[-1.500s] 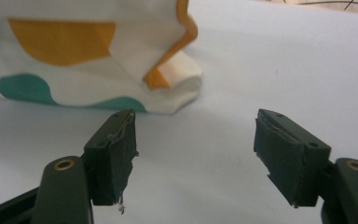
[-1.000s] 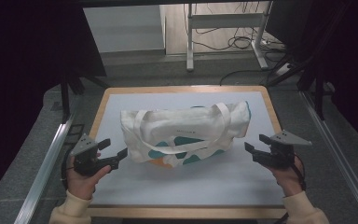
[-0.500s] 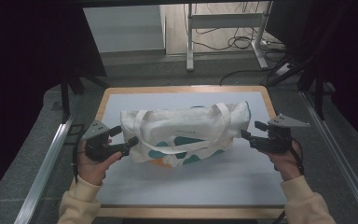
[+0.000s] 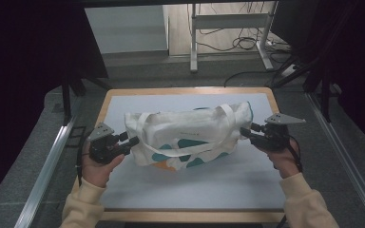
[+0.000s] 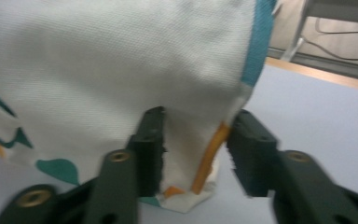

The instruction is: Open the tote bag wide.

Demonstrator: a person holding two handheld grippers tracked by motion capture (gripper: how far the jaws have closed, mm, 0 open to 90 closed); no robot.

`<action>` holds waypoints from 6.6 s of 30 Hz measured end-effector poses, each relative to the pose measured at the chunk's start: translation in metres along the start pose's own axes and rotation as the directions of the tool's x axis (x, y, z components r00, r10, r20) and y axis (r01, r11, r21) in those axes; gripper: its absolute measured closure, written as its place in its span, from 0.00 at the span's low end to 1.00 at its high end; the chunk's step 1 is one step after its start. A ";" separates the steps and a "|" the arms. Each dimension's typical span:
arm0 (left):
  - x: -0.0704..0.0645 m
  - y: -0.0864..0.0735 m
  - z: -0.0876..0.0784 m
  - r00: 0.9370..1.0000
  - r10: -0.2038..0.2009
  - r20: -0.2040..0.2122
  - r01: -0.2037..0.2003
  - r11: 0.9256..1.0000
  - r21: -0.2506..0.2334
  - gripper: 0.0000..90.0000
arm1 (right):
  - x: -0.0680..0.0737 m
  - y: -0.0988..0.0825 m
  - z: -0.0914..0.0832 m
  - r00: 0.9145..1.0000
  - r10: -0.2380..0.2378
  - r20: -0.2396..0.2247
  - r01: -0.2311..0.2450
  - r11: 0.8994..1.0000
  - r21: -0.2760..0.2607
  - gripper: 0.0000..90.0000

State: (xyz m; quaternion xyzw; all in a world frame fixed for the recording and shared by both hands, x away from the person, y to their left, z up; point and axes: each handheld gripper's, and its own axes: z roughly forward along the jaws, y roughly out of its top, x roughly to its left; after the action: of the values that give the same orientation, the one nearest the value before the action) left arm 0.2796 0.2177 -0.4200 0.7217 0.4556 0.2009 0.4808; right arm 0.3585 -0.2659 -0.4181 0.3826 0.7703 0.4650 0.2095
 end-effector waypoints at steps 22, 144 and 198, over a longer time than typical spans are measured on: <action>0.000 -0.013 -0.014 1.000 0.001 0.030 0.001 0.998 -0.068 0.94 | 0.008 -0.012 -0.014 0.999 -0.034 0.036 0.037 0.996 -0.077 0.96; -0.009 -0.001 0.021 0.996 0.022 0.087 -0.026 0.998 0.053 0.99 | 0.045 0.011 0.022 0.991 -0.119 -0.067 0.121 0.992 0.032 0.96; -0.012 -0.047 0.059 0.996 0.009 0.088 -0.027 0.977 0.211 0.99 | 0.056 -0.051 0.052 0.989 -0.084 -0.120 0.099 0.987 0.127 0.99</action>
State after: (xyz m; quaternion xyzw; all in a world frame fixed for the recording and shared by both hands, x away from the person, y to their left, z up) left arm 0.2945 0.1837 -0.4864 0.7808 0.4467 0.1241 0.4188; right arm 0.3392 -0.2067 -0.4857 0.3328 0.8269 0.4239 0.1605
